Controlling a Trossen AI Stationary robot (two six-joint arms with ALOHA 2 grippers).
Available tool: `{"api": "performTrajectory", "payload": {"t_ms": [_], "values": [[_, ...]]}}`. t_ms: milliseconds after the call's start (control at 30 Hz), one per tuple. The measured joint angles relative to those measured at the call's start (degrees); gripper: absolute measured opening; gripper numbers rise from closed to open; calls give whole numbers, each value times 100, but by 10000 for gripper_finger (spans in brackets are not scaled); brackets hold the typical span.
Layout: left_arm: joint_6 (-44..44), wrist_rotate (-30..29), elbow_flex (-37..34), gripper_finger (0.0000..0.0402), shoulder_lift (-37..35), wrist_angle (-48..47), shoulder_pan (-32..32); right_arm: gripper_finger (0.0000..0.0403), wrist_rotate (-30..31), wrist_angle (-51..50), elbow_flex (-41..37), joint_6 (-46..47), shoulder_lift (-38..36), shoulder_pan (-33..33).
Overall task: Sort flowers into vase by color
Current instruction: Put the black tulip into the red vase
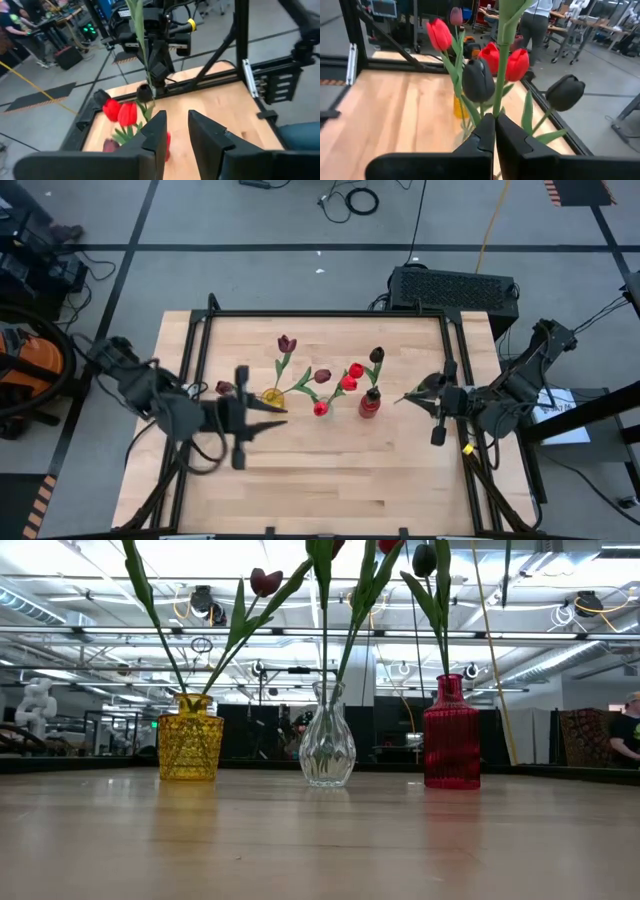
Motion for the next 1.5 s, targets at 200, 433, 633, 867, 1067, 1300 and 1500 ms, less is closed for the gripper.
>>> {"api": "performTrajectory", "payload": {"t_ms": [200,433,633,867,1067,1300,1500], "values": [[-50,187,-1497,62,-985,1029,66,0,-23,120,-413,-201,-364,-128],[83,345,-3228,42,-1881,2556,-34,0,-504,1796,-1249,-1334,-885,-555],[81,327,-4165,38,-2477,3171,-205,0,-1118,2931,-1973,-1728,-1119,-1227],[78,-135,-4799,38,-2747,3397,-403,0,-1883,3724,-2443,-1572,-1136,-1800],[81,-568,-5004,38,-2825,3475,-419,0,-1949,3912,-2660,-1531,-1136,-1990],[-58,-567,-5011,38,-2885,3459,-421,0,-2171,4202,-2917,-1406,-1130,-2216],[-62,-567,-5011,38,-2883,3449,-421,0,-2324,4178,-2920,-1318,-1105,-2282]]}}
